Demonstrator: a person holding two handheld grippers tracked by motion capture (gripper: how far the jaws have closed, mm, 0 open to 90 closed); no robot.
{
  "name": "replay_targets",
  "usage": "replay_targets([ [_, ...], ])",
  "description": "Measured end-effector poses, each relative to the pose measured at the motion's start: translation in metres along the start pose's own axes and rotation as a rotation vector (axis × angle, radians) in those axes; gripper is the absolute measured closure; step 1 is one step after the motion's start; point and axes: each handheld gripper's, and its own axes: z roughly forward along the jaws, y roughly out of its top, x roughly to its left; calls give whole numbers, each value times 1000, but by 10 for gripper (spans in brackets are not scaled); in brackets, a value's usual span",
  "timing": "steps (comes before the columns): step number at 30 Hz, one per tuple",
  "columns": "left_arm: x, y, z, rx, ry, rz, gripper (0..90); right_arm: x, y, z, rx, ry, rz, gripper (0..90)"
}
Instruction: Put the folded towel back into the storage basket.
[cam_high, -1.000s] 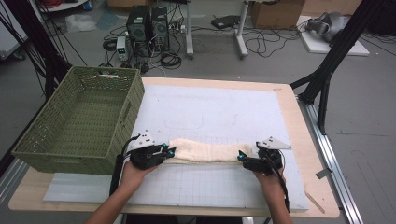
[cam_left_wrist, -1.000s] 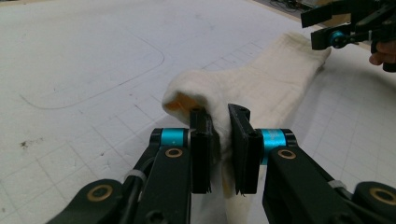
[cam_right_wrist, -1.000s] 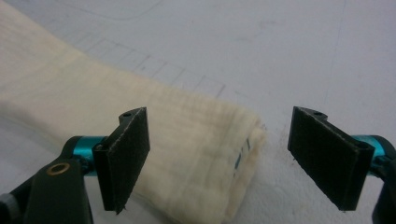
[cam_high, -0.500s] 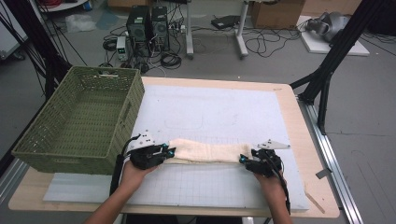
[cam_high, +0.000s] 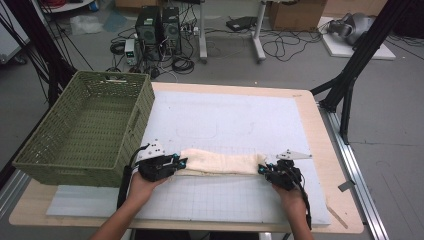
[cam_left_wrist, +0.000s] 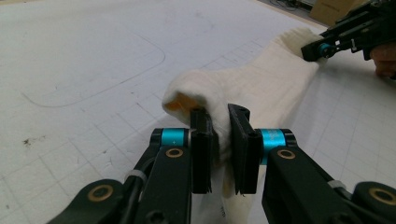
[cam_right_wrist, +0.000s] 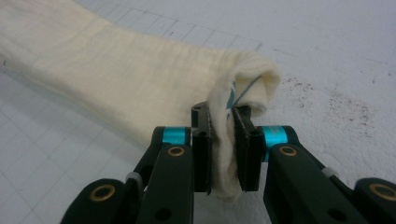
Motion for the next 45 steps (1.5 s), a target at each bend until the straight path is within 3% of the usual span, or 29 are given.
replay_targets([
  [6,3,2,-6,-30,3,-9,796,3,5,-8,-73,-2,-84,798],
  [12,2,7,-13,-65,-13,5,796,3,9,-15,-139,4,-135,798],
  [20,-4,20,-27,-135,-27,29,797,3,14,-21,-204,18,-149,795],
  [32,-12,30,-46,-188,-31,56,802,8,29,-27,-283,26,-172,796],
  [40,-18,35,-61,-210,-15,87,805,11,41,-27,-323,38,-187,796],
  [45,-17,39,-77,-243,11,87,805,22,56,-27,-332,39,-236,796],
])
